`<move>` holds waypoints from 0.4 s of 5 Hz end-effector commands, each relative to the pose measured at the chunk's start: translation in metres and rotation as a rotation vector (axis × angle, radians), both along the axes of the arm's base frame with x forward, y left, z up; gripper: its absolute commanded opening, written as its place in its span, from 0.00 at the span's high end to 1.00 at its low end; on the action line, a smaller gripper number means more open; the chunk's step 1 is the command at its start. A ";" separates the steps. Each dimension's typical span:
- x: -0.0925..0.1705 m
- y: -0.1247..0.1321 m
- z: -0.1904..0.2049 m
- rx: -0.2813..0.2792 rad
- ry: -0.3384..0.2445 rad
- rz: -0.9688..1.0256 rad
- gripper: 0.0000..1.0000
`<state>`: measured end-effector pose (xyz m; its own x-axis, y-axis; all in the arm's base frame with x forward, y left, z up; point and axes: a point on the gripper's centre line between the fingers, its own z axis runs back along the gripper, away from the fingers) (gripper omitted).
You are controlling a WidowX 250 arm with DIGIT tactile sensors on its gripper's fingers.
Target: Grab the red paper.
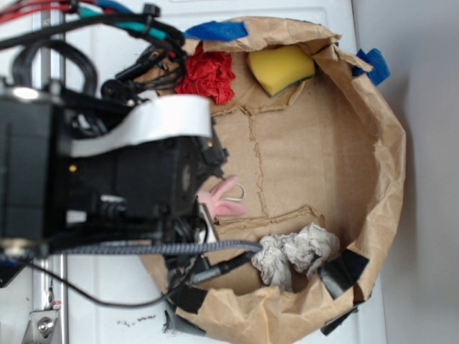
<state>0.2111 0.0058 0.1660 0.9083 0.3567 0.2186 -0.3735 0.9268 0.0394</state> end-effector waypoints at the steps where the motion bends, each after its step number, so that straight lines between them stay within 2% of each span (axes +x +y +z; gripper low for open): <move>1: 0.023 -0.009 0.000 -0.086 -0.041 0.219 0.00; 2: 0.036 -0.003 -0.013 -0.053 -0.077 0.468 0.00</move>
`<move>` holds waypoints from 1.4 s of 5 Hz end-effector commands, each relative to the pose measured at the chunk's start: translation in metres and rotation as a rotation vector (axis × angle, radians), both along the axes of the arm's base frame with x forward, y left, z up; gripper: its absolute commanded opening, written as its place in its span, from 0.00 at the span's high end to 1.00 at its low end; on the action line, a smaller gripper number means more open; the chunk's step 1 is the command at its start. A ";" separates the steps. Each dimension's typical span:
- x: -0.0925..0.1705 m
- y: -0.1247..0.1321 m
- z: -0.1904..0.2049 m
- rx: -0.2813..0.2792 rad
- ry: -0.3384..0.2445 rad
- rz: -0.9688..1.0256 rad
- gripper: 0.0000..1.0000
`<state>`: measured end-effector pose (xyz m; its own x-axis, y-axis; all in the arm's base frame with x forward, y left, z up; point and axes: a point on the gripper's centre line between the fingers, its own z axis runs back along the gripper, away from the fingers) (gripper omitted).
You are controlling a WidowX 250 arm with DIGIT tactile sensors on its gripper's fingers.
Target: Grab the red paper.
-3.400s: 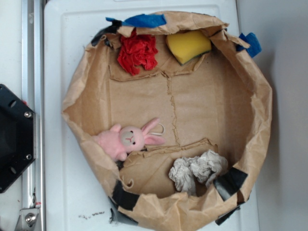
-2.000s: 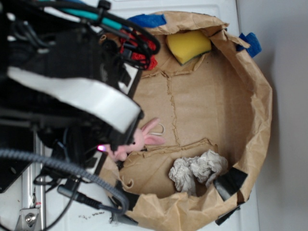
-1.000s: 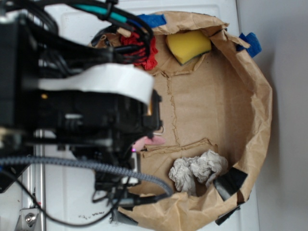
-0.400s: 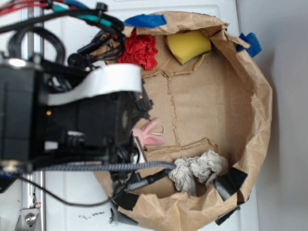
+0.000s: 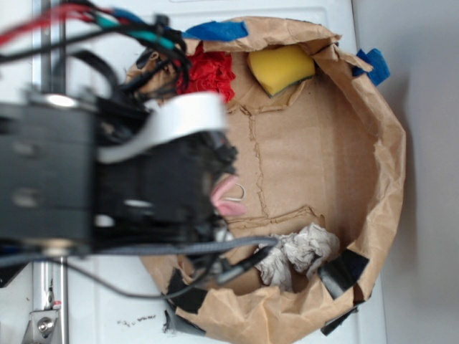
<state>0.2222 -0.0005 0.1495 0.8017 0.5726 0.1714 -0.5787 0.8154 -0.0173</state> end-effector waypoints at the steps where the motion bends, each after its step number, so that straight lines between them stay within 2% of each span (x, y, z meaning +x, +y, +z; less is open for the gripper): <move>1: 0.020 0.011 -0.005 0.067 -0.083 0.440 0.00; 2: 0.014 0.030 -0.009 0.105 -0.049 0.546 0.00; 5: 0.014 0.030 -0.009 0.105 -0.049 0.546 0.00; 6: 0.039 0.027 -0.032 0.105 -0.126 0.596 0.00; 7: 0.056 0.030 -0.050 0.116 -0.146 0.620 0.00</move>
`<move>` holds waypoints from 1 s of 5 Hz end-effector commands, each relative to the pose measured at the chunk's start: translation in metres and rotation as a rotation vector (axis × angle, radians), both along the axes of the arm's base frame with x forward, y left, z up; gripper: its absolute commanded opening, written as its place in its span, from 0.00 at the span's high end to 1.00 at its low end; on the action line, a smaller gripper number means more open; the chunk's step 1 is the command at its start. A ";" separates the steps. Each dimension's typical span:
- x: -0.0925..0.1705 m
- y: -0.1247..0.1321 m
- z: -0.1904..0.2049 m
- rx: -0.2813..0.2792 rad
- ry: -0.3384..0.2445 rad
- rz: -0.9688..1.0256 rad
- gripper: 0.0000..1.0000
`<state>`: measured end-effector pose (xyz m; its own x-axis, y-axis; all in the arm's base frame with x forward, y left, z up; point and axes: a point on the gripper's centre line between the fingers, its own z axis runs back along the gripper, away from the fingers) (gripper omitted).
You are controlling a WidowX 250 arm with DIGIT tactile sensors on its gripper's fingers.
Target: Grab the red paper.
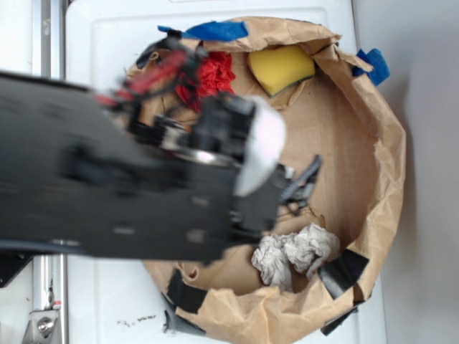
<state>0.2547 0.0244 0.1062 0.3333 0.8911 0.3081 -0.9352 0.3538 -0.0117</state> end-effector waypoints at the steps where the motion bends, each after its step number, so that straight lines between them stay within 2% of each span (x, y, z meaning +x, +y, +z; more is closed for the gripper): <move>1: 0.022 0.008 -0.011 0.004 -0.074 0.031 0.00; 2: 0.002 0.012 -0.004 -0.021 -0.089 -0.014 0.00; 3: -0.002 0.025 -0.009 -0.046 -0.082 0.013 0.00; 4: -0.001 0.033 -0.022 -0.059 -0.049 0.048 0.00; 5: -0.004 0.036 -0.025 -0.043 -0.046 0.052 0.00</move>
